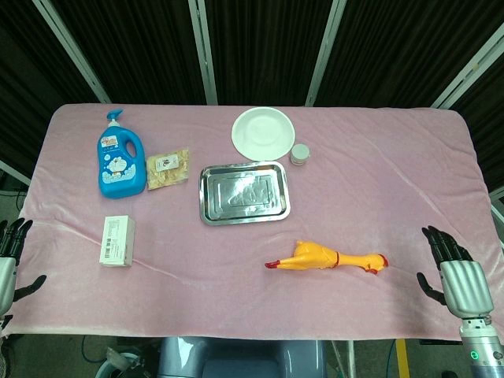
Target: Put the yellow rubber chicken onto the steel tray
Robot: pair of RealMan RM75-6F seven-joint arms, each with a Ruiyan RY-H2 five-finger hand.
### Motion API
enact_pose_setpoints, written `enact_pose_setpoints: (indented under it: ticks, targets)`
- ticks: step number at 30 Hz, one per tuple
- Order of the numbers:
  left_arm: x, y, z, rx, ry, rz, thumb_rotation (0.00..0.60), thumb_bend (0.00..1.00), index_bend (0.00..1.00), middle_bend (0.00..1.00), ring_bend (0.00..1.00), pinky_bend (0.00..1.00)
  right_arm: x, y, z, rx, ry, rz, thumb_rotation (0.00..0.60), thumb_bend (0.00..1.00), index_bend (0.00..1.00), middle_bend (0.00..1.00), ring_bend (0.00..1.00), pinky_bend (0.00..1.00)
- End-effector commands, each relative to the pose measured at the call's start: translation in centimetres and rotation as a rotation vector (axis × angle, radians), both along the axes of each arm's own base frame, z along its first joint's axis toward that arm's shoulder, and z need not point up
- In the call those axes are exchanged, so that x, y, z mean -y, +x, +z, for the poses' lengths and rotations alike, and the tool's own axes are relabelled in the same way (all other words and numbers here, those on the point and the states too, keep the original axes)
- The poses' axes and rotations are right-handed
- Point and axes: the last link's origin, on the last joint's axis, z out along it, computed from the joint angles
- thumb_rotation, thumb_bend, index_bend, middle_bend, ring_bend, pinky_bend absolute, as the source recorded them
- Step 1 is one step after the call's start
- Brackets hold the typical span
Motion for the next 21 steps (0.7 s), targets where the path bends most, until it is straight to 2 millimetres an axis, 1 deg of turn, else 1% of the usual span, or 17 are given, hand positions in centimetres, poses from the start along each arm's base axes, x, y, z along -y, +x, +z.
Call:
enact_pose_setpoints:
  ticks: [1,7,13,21]
  targets:
    - [0.05,0.10,-0.03,-0.001,0.000,-0.002,0.600,0.02,0.07,0.07,0.00,0.01,0.06,0.04,0.09,-0.001,-0.003,0.004,0.600,0.36,0.00,0.10,0.12,0.28]
    - [0.07,0.22,0.01,0.000,0.003,-0.003,0.600,0.02,0.07,0.07,0.00,0.01,-0.02,0.04,0.29,0.001,-0.007,0.005,0.600,0.36,0.00,0.10,0.12,0.28]
    - [0.32,0.31,-0.02,0.007,0.005,-0.015,0.600,0.02,0.07,0.07,0.00,0.01,-0.51,0.16,0.64,0.017,-0.026,0.021,0.600,0.36,0.00,0.10,0.12,0.28]
    - [0.31,0.26,0.17,0.016,0.009,-0.021,0.600,0.02,0.07,0.07,0.00,0.01,-0.57,0.71,0.41,0.033,-0.013,0.050,0.600,0.36,0.00,0.10,0.12,0.28]
